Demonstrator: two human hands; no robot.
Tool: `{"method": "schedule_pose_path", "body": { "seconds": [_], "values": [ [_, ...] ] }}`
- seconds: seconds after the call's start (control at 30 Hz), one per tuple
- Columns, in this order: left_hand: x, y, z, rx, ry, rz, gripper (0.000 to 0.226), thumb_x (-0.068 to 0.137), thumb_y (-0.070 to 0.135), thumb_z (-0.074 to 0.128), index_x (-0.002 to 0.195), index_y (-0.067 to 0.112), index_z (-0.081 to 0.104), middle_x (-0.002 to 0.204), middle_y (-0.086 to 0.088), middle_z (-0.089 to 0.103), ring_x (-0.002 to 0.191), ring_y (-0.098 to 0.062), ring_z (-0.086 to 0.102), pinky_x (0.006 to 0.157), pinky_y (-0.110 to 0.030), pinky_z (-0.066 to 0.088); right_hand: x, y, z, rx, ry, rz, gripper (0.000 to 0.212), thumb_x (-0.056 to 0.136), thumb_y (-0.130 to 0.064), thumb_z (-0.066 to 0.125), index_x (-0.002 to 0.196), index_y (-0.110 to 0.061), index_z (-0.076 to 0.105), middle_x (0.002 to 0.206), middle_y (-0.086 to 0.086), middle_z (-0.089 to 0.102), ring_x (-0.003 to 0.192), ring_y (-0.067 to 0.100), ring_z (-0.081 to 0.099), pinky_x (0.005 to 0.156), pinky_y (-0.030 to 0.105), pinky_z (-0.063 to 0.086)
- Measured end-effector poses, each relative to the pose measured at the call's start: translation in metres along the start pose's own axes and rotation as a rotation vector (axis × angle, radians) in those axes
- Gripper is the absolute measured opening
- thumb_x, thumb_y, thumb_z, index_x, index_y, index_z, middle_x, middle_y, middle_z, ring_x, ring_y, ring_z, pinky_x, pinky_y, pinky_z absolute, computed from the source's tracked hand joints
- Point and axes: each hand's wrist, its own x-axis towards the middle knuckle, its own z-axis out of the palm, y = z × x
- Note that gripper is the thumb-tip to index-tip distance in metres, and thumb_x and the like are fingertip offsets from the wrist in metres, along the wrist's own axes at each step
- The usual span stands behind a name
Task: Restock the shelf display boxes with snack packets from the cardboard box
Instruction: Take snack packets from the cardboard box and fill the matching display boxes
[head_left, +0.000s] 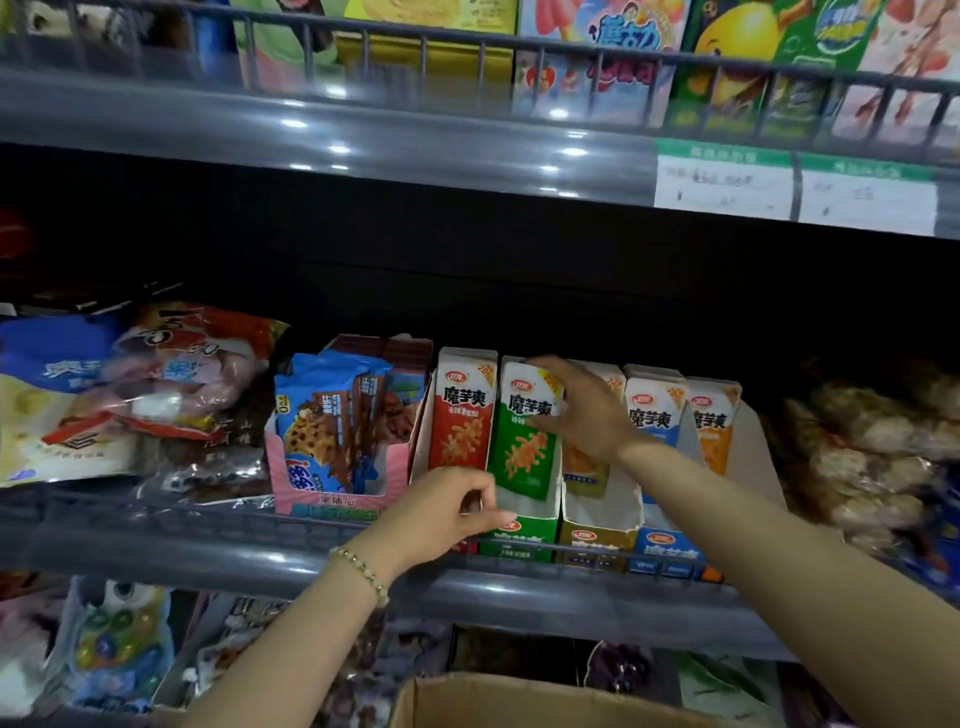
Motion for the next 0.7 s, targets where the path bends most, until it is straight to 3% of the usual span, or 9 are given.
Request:
{"method": "schedule_pose_path", "body": {
  "seconds": [0.1,0.27,0.5,0.7],
  "values": [
    [0.001,-0.001,-0.002,-0.009,-0.025,-0.009,0.028,0.085,0.044,0.063,0.074,0.019,0.058,0.076,0.008,0.058,0.074,-0.006,0.054,0.069,-0.023,0.045,0.009,0.001,-0.002,-0.106,-0.037,-0.053,0.076,0.073,-0.027,0.08,0.138,-0.022,0.042,0.137,0.002,0.051,0.126,0.021,0.045,0.104,0.032,0.036],
    [0.002,-0.001,-0.001,-0.042,-0.04,-0.024,0.029,0.084,0.046,0.064,0.07,0.022,0.056,0.07,0.011,0.055,0.066,-0.004,0.05,0.066,-0.024,0.044,0.023,-0.002,-0.003,-0.341,-0.038,-0.066,0.074,0.072,-0.033,0.079,0.136,-0.021,0.043,0.136,0.002,0.048,0.128,0.022,0.037,0.104,0.031,0.021],
    [0.0,0.003,0.001,-0.016,-0.032,-0.038,0.031,0.084,0.049,0.062,0.073,0.021,0.055,0.075,0.007,0.057,0.073,-0.011,0.055,0.07,-0.032,0.048,0.021,0.002,-0.002,-0.335,-0.012,-0.025,0.068,0.075,-0.032,0.077,0.135,-0.025,0.046,0.136,0.005,0.045,0.126,0.026,0.036,0.105,0.037,0.023],
    [-0.007,0.012,0.003,0.116,0.044,-0.042,0.028,0.085,0.05,0.059,0.08,0.023,0.058,0.082,0.005,0.062,0.077,-0.014,0.057,0.072,-0.037,0.05,-0.003,0.002,-0.006,-0.155,0.02,0.011,0.061,0.084,-0.036,0.068,0.138,-0.03,0.041,0.141,0.005,0.042,0.132,0.027,0.035,0.11,0.039,0.027]
  ]
}}
